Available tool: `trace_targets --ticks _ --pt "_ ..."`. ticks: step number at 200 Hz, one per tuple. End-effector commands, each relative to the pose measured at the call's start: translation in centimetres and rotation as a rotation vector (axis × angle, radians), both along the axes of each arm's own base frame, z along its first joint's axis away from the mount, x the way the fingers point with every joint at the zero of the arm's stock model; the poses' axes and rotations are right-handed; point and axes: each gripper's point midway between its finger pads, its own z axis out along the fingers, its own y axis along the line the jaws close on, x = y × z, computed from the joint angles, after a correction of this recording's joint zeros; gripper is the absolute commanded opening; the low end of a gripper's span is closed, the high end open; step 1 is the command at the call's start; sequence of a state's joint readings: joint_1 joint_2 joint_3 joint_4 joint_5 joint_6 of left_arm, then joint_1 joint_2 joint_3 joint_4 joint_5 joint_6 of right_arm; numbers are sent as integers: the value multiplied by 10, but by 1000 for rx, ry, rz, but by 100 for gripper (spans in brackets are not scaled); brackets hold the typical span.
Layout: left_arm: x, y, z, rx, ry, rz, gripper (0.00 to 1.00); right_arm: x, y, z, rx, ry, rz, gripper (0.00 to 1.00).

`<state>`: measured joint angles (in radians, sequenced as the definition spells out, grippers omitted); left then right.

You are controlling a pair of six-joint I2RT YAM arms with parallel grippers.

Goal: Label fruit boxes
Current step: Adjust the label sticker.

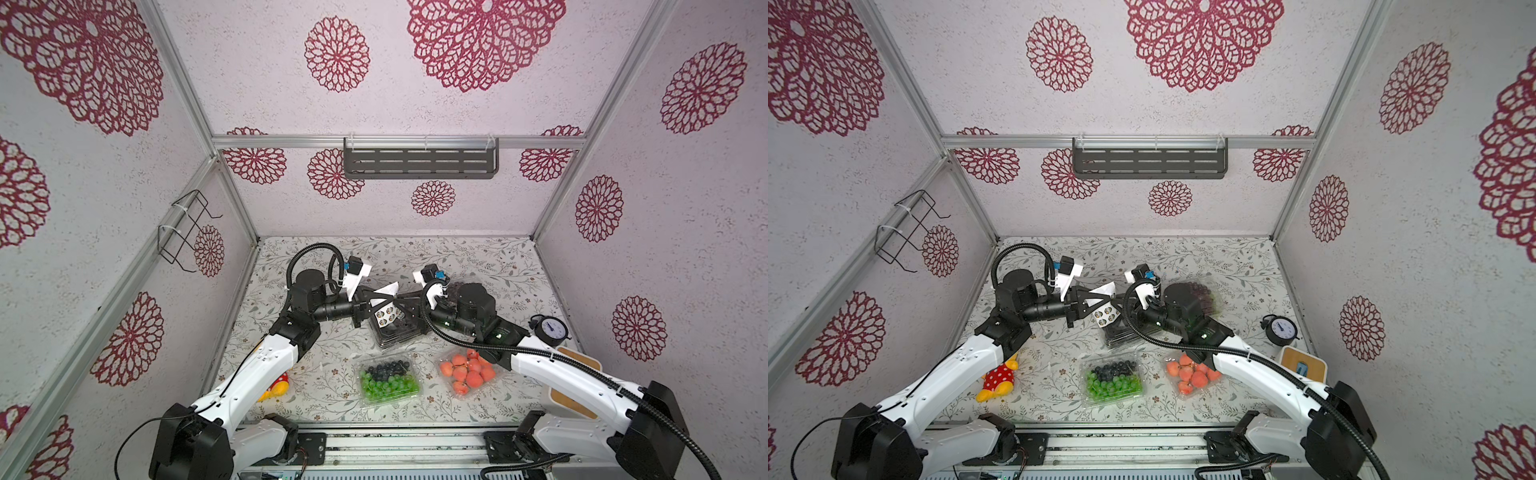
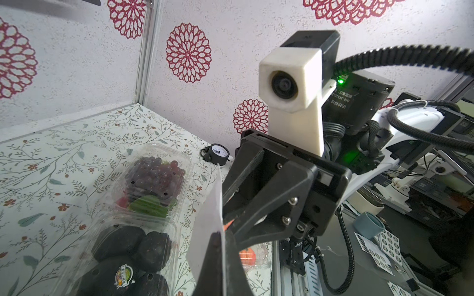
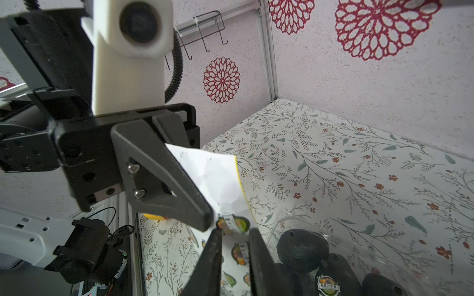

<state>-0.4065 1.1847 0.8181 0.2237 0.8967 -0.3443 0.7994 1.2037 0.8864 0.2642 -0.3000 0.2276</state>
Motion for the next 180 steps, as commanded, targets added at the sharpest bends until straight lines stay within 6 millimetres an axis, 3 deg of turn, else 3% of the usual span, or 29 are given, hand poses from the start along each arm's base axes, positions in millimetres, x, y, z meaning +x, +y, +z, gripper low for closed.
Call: trace_targets --ticks 1,100,180 --pt "-2 2 5 -16 -18 -7 0 -3 0 31 50 -83 7 19" --pt "-8 -2 8 -36 -11 -70 0 -8 9 34 40 -123 76 21" --pt "-8 -8 -4 -18 48 -127 0 -9 9 41 49 -156 78 17"
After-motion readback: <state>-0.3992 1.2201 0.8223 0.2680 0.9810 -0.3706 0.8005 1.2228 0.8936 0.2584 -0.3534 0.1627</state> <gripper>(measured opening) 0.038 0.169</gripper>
